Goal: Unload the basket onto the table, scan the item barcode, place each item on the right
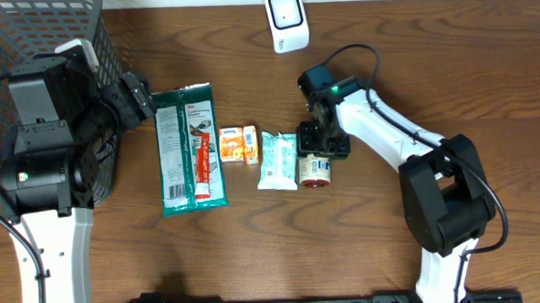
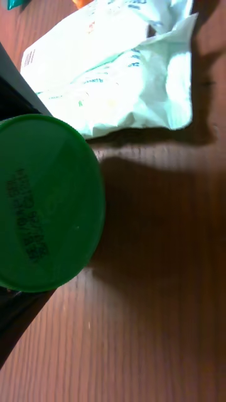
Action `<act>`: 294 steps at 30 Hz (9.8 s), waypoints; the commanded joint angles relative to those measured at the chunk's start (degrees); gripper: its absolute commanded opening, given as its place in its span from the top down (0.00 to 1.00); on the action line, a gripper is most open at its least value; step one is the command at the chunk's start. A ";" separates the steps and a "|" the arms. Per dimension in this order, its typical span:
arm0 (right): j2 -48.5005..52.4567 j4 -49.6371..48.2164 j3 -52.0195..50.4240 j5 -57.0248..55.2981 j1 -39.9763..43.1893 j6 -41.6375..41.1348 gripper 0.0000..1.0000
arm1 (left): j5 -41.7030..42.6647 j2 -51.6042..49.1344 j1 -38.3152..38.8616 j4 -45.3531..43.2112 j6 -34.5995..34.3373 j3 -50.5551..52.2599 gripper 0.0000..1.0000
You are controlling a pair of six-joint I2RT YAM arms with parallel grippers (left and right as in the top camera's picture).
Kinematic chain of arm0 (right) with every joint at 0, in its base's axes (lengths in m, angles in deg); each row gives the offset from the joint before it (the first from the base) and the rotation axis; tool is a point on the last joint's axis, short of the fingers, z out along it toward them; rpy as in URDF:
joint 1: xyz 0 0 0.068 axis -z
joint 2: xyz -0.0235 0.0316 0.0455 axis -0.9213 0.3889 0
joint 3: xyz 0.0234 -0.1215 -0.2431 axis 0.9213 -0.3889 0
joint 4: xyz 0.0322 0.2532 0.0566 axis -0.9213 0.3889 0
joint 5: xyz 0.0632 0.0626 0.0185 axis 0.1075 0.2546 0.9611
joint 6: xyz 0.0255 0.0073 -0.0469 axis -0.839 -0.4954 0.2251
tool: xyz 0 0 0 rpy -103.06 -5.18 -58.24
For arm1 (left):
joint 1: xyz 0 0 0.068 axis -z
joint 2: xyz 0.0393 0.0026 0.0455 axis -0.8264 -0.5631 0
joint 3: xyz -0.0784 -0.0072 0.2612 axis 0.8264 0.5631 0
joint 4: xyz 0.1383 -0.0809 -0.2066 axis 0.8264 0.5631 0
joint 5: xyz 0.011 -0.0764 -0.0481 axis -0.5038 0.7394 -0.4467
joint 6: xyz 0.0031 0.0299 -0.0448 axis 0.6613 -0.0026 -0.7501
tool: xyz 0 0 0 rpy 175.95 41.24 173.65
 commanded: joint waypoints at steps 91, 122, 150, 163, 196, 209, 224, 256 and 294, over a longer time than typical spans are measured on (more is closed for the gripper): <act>-15.39 4.98 5.73 -4.63 6.25 20.55 0.01 | 0.35 -0.09 -0.28 0.02 0.70 -0.31 0.13; -1.18 2.43 4.76 -9.29 1.99 20.79 0.01 | 0.35 -0.09 -0.28 0.02 0.70 -0.31 0.13; -0.79 2.80 2.78 -9.73 1.79 20.96 0.01 | 0.35 -0.09 -0.28 0.02 0.70 -0.31 0.13; -0.79 1.31 2.16 -9.75 1.79 20.98 0.12 | 0.35 -0.09 -0.28 0.02 0.70 -0.31 0.13; -0.79 -2.23 -0.07 -13.64 1.62 21.20 0.21 | 0.35 -0.09 -0.28 0.02 0.70 -0.31 0.13; -0.79 -2.14 -0.07 -13.62 1.62 21.20 0.23 | 0.35 -0.09 -0.28 0.02 0.70 -0.31 0.13; -0.79 -2.43 -0.15 -13.60 1.60 21.18 0.22 | 0.35 -0.09 -0.28 0.02 0.70 -0.31 0.13; -0.83 -4.52 -2.25 -13.62 1.46 21.18 0.27 | 0.35 -0.09 -0.28 0.02 0.70 -0.31 0.13; -14.29 -4.39 9.86 -9.01 1.49 20.15 0.65 | 0.35 -0.09 -0.28 0.02 0.70 -0.31 0.13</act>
